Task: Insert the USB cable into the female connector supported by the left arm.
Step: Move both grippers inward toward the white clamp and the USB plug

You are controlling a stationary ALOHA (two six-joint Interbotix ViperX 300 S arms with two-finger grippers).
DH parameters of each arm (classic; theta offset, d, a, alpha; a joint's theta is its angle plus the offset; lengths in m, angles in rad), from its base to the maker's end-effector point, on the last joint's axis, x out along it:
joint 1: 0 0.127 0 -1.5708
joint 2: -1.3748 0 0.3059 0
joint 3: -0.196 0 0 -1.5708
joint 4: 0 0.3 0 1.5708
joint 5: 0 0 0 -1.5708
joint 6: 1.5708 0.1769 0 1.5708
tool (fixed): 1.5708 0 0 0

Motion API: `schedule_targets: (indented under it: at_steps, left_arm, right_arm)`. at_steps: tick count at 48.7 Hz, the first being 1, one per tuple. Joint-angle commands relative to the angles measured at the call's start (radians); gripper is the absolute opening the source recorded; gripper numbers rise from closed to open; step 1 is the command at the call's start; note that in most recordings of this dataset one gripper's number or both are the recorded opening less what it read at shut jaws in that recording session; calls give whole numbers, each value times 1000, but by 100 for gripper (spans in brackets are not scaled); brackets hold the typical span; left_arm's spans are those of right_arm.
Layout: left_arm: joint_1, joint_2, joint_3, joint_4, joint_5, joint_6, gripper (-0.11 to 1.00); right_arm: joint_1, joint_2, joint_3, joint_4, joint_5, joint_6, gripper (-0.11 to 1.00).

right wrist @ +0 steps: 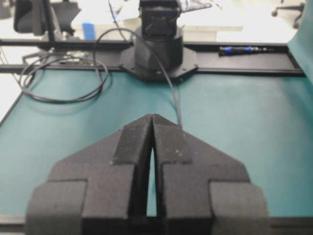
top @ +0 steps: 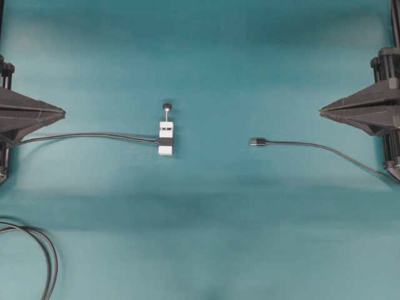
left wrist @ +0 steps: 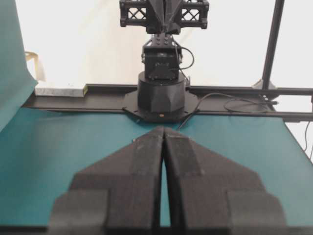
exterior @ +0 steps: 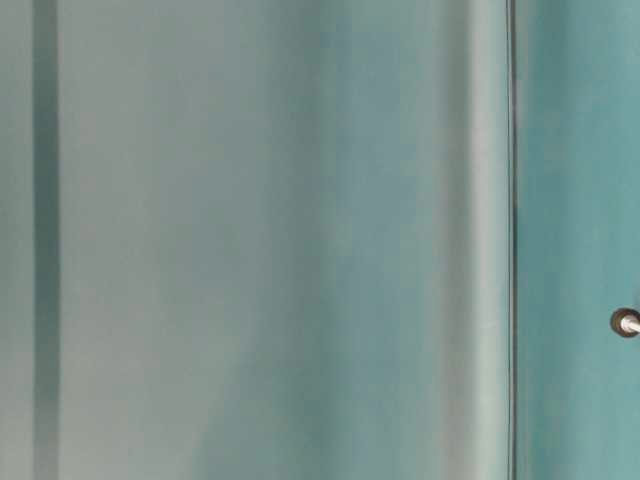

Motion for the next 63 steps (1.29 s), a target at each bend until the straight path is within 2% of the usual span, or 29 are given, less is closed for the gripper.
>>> schedule_targets:
  at_steps: [1,4,9,21,30,40,47,56,63]
  left_arm:
    - [-2,3,6,0,-6,2,1]
    - [-3,5,3,0,-6,2,5]
    - [-3,15,-6,0,9,2,0]
    - [-6,124,-17,-5,140,-3,0]
    - [14,253,21,-14,71,-18,0]
    - [38,377,57,-25,-51,-9,2]
    - [41,492,97,-25,-215,15,12]
    - [41,713,120,-25,-405,34,35]
    - [46,928,74,-25,-531,31,61]
  right_arm:
    - [-3,6,-15,-3,-6,6,0]
    - [-3,5,-11,-3,2,17,0]
    - [-3,6,-11,-5,51,46,0]
    - [-3,46,-52,-8,201,57,0]
    - [-3,132,-17,-9,193,69,0]
    - [-3,249,-8,-8,190,141,0]
    - [-6,305,21,-8,137,158,0]
    - [-26,371,133,-8,-74,160,0]
    - [-38,446,166,-8,-104,161,0]
